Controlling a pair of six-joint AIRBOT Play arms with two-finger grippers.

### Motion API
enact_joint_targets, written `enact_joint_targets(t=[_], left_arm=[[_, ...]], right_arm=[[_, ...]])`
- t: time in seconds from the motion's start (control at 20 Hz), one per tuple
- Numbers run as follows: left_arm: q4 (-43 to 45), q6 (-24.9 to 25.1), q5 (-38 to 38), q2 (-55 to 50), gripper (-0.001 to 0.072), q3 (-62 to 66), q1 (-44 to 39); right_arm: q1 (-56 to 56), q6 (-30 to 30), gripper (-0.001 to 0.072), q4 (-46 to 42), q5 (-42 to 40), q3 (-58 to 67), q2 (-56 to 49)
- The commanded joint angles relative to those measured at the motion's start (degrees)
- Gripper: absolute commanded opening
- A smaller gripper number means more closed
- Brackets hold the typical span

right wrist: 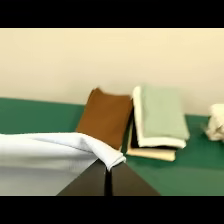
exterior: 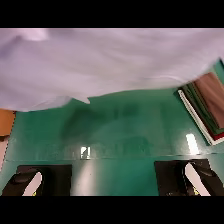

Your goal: Fold the shirts.

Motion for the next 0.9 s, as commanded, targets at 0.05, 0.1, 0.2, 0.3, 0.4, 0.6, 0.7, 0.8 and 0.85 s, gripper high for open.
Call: enact_joint_targets(t=[0.05, 0.1, 0.2, 0.3, 0.4, 0.6, 0.7, 0.8, 0.85], left_arm=[[0.3, -1.9, -1.5, -0.7, 0.0027, 5.4, 0.1], [0.3, -2.0, -3.6, -2.2, 0.0027, 5.1, 0.1], [0.1, -2.1, -6.7, -5.7, 0.0027, 1.7, 0.1], [-0.9, -2.0, -9.6, -9.9, 0.0027, -3.9, 0.1], [-3.0, -1.8, -11.8, -15.8, 0.0027, -11.2, 0.1], [-3.8, 1.8, -10.7, -29.7, 0.0028, -25.2, -0.9], [-3.8, 4.8, -7.5, -37.9, 0.0028, -28.9, -2.5], [-3.8, 5.7, -3.5, -45.9, 0.0028, -29.2, -4.0], [-3.9, 5.7, -1.3, -48.7, 0.0028, -29.2, -4.4]], right_arm=[[-2.2, 0.1, 0.0017, 0.0, 7.9, 12.2, -5.4], [-0.9, 0.1, 0.0017, -0.1, 9.4, 13.5, -7.3], [3.0, 0.1, 0.0017, -0.2, 10.7, 12.6, -10.8], [7.0, 0.3, 0.0017, -2.0, 10.7, 7.6, -13.8], [10.6, 1.6, 0.0017, -7.2, 11.1, 1.9, -17.7], [14.8, 1.8, 0.0017, -12.4, 10.6, -9.0, -27.7], [16.0, 1.8, 0.0017, -12.3, 8.3, -13.1, -33.6], [16.8, 1.8, 0.0017, -12.1, 3.6, -15.2, -39.3], [17.3, 1.8, 0.0017, -12.0, 2.2, -14.9, -42.0]])
